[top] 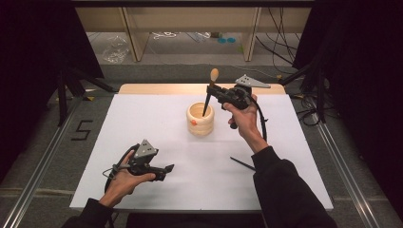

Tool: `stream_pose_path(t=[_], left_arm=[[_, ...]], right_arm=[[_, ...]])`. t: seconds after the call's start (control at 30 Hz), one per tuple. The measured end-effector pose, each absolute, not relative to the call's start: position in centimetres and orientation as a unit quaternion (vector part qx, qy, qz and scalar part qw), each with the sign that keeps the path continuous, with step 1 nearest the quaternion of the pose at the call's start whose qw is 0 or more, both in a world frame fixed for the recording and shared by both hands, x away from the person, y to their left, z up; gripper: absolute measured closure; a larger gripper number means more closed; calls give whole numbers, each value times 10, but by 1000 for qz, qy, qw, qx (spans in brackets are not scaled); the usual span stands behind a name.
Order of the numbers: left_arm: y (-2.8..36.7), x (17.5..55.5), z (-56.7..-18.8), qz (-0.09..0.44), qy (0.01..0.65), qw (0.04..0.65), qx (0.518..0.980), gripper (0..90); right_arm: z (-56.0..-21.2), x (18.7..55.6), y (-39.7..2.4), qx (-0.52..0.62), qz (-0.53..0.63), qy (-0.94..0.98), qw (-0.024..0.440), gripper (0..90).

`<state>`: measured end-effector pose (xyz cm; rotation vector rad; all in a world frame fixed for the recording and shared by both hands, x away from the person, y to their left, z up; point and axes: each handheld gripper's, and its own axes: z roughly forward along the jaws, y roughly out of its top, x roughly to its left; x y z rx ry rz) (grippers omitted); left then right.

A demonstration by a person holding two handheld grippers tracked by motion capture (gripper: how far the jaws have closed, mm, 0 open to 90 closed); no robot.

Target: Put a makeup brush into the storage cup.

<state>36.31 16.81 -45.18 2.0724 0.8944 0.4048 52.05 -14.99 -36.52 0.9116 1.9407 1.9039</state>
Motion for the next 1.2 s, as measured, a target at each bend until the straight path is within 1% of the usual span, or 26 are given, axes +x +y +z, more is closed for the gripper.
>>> stream_pose_path(t=[0.07,0.33,0.47,0.57,0.73,0.8,0.97,1.2], left_arm=[[168,363,-452,156,355,411,825,169],[168,362,-452,161,349,409,828,169],[166,361,-452,157,353,420,821,169],[166,361,-451,162,353,412,824,169],[166,361,-452,152,354,415,824,169],[165,361,-452,158,351,415,824,169],[166,362,-453,156,345,417,826,170],[165,360,-453,153,353,415,824,171]], right_arm=[[-367,524,-149,318,658,669,132,782],[-371,533,-141,321,652,671,146,782],[-376,534,-140,324,645,677,146,782],[-379,536,-140,324,642,679,148,782],[-382,538,-138,325,639,680,150,782],[-384,539,-136,326,642,677,152,782],[-388,540,-134,327,634,684,150,782],[-392,541,-133,331,627,690,147,782]])
